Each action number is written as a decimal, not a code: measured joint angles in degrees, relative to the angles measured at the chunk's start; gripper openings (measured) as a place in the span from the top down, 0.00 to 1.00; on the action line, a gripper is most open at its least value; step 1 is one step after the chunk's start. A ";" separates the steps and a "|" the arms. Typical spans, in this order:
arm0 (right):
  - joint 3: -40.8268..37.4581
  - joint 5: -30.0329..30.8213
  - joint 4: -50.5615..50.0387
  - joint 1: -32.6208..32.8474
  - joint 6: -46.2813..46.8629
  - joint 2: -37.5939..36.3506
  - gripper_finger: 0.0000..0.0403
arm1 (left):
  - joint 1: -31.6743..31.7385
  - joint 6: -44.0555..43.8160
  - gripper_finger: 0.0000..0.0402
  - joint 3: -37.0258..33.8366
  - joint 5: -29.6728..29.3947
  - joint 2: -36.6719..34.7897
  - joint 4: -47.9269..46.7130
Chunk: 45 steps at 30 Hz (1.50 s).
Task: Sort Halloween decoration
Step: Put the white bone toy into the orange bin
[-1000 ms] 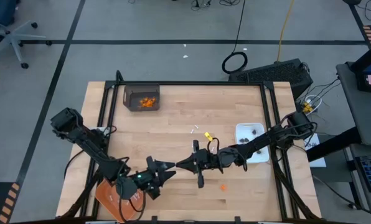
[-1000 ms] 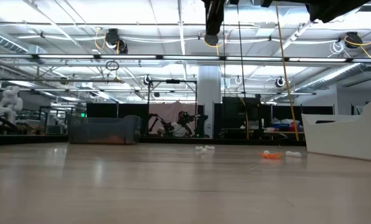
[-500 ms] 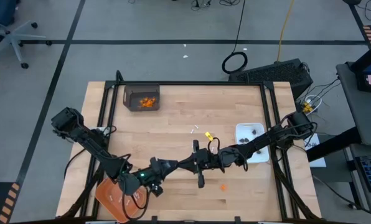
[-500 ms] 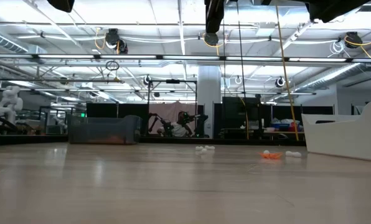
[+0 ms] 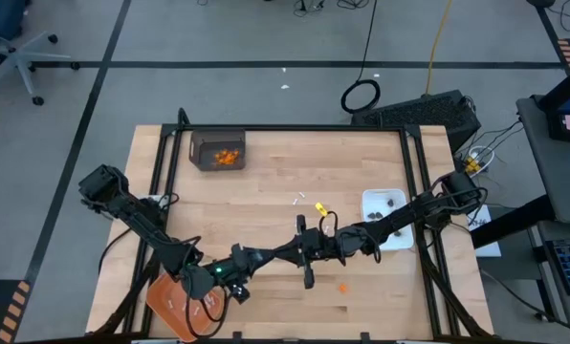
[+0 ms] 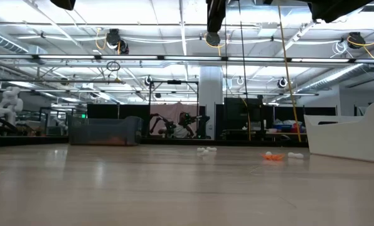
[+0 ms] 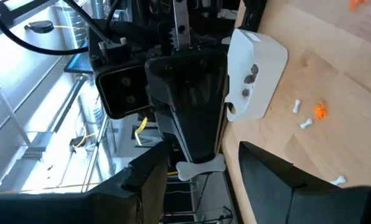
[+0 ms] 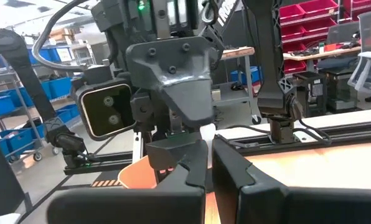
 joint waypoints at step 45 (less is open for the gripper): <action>0.00 -1.43 0.21 0.04 -2.71 -0.04 1.00 | 0.84 -3.11 0.76 0.04 1.36 0.00 1.79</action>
